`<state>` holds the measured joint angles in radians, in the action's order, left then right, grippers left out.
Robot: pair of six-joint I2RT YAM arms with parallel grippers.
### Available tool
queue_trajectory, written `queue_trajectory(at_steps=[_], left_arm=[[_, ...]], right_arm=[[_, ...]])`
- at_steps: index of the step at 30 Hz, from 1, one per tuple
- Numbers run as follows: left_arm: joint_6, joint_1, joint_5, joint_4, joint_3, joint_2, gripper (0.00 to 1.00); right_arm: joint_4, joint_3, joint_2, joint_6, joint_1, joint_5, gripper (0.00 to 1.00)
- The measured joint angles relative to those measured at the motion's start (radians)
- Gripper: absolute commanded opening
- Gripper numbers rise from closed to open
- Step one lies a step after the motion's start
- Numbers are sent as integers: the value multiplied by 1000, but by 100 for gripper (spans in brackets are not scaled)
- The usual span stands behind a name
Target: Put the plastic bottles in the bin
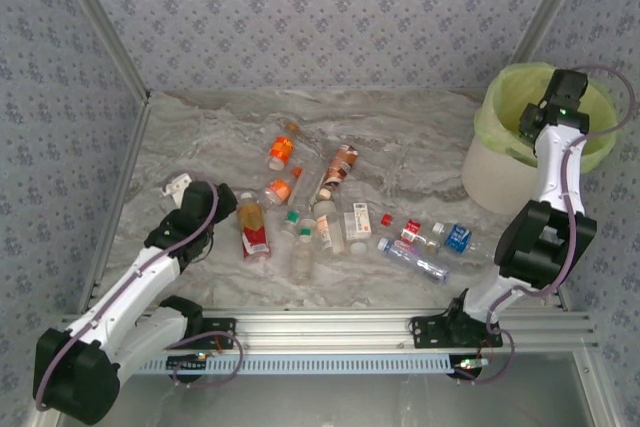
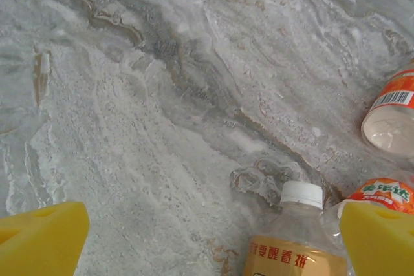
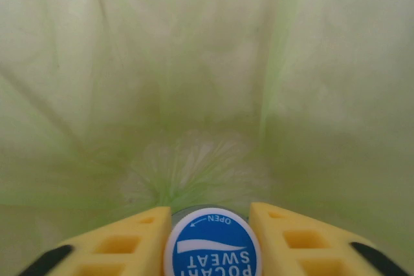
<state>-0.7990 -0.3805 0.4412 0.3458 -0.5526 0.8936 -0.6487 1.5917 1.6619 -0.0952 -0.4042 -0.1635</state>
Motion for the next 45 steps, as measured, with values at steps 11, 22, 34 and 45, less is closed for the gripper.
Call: queue_trajectory(at_steps=[11, 22, 34, 45], left_arm=[[-14, 8, -67, 46, -10, 83, 100], [5, -4, -223, 105, -56, 129, 99], [-97, -262, -195, 163, -29, 77, 99], [-126, -377, -138, 182, -23, 208, 99]], right_arm=[[-80, 56, -14, -59, 3, 35, 66], [-61, -5, -325, -135, 74, 55, 100], [11, -246, -561, -227, 283, 115, 100], [31, -305, -610, -283, 510, 118, 100]])
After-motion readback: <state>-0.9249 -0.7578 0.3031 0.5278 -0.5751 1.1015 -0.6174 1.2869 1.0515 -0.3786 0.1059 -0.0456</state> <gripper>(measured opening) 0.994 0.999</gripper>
